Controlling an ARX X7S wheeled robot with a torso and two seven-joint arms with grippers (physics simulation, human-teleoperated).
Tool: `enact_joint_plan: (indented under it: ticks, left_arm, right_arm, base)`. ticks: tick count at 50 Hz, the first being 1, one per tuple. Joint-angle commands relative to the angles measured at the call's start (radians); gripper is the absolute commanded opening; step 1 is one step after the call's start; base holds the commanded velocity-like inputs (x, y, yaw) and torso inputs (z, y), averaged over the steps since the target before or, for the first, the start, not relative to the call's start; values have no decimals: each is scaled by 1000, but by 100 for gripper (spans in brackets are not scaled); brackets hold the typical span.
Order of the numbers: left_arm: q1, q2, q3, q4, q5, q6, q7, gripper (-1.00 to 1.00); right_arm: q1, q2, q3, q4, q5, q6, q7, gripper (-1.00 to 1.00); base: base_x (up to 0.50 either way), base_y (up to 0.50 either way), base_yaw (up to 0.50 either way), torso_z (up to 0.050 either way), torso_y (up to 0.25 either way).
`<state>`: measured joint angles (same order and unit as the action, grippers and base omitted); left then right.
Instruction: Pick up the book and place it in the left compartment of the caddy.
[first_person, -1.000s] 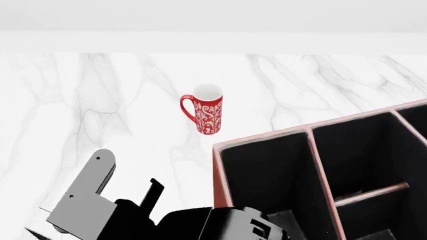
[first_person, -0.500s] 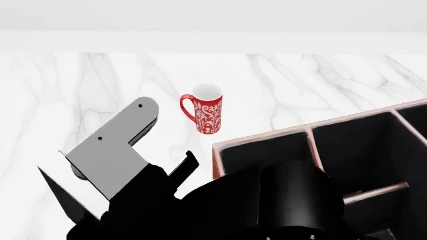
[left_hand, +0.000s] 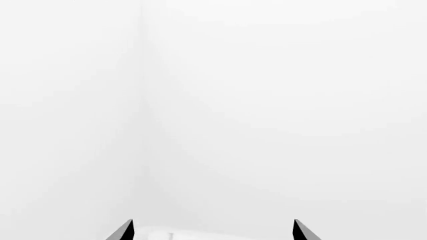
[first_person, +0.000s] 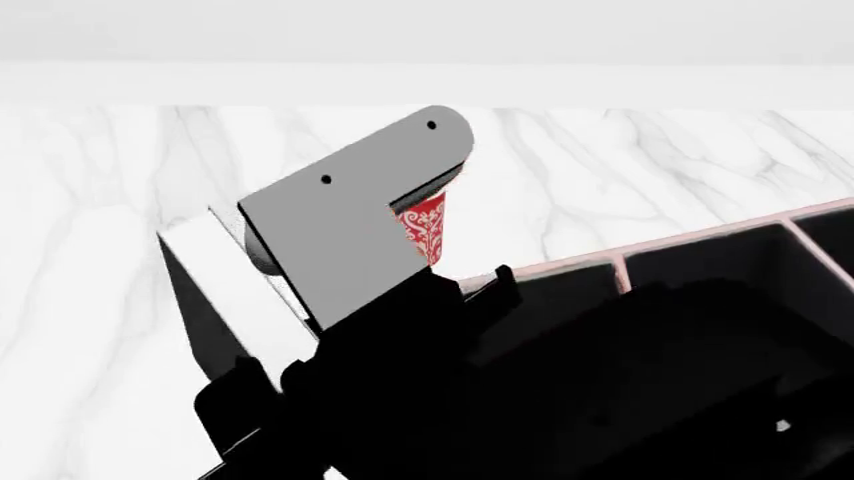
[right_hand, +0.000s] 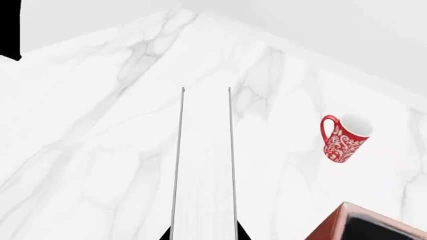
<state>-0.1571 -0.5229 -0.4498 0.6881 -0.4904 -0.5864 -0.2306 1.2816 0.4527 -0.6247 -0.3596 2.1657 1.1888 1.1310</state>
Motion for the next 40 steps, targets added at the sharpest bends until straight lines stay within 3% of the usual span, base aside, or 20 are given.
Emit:
enact_joint_plan:
  ticks: [1,16,40]
  left_arm:
    - [0,-1,4,-2,2,3,-2,100]
    - [6,-4,10,4,5,5,-5,100]
    - [10,-6,19,3,10,11,-8,100]
  right_arm:
    - [77,73,32,-47,160,-87,128,-100]
    - [147,188,42,-109,292,-165,221,-100]
    - [134,357,99,-157,337,-187,222,-100]
  base:
    - [0,0,0,0,0]
    - [0,0,0,0,1]
    - [0,0,0,0,1]
